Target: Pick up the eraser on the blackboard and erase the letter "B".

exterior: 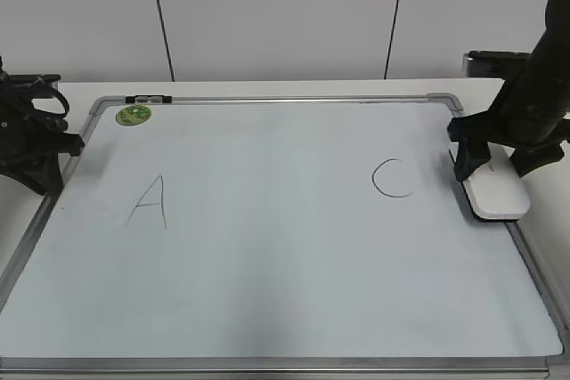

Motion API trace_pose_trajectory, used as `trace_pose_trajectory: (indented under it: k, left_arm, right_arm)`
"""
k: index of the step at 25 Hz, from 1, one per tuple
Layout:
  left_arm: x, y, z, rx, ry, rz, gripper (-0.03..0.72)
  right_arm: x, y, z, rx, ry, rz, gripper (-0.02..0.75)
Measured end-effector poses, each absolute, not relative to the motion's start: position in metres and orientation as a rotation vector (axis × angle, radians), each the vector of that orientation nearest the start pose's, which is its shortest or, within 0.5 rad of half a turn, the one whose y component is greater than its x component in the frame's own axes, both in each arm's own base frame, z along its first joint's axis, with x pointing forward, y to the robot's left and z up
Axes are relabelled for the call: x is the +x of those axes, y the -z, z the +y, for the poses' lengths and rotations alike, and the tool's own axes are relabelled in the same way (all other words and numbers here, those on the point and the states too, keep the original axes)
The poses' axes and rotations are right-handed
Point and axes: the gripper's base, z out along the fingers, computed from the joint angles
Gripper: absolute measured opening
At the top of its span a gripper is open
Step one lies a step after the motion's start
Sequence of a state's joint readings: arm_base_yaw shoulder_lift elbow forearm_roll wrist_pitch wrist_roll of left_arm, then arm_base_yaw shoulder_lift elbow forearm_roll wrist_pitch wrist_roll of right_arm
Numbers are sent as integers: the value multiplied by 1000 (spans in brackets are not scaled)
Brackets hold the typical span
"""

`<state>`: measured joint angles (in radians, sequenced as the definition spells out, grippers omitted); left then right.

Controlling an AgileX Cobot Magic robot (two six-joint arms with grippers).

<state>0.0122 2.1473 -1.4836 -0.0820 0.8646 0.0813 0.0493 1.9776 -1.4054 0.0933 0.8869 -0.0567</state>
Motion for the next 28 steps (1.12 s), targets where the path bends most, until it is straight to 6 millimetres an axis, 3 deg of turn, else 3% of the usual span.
trace_pose_trajectory:
  k: [10,15,24,28]
  left_arm:
    - [420,-130,-1,30,90,3008,108]
    - [420,-130,-1,30,90,3008,108]
    - [420,-130,-1,30,90,3008,131]
    - [422,-132,0,37,81,3004,246]
  right_arm:
    - [404,-157,26,-72,-111,2946,544]
    - [408,-156,27,-64,-113,2907,619]
    - [414,-179,27,-84,-117,2925,641]
    - [408,-192,27,-128,-112,2935,641]
